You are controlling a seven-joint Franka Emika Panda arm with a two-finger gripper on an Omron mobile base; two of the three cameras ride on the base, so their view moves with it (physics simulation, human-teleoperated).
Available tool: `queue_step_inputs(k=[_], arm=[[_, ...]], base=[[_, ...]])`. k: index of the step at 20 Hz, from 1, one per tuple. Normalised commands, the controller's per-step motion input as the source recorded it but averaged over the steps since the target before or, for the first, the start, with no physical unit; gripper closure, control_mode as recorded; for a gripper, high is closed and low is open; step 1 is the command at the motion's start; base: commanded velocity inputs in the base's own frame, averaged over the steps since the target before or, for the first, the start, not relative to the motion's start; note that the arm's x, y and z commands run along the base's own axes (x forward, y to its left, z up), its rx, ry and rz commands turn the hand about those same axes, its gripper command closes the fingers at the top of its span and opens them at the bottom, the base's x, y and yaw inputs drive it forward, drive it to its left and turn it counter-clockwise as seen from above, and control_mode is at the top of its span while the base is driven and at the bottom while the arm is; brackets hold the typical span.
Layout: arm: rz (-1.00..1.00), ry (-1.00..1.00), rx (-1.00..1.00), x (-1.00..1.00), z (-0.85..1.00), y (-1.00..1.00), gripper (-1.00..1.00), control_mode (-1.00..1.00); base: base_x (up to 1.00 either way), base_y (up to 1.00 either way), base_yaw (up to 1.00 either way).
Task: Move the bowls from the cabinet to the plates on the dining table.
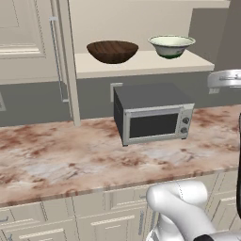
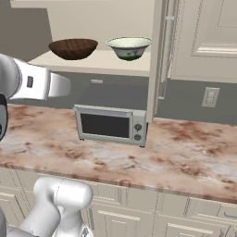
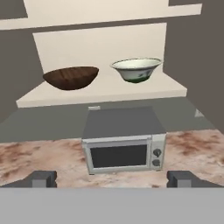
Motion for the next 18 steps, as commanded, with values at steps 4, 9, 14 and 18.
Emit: queue_step_inputs(k=[4,9,14,18], arm=[[0.00,0.00,0.18,-0.11,0.06,0.02,-1.00,-1.00],[0.00,0.04,0.08,-0.05,0.00,0.11,-1.00,-1.00],[0.00,0.21,0.05,0.00,0.01,0.20,-1.00,-1.00],[0.00,0.27,0.05,0.03,0.06,0.13,-1.00,-1.00]], base=[[0.00,0.00,0.00],[0.00,0.00,0.00],[0.00,0.00,0.00],[0.00,0.00,0.00]])
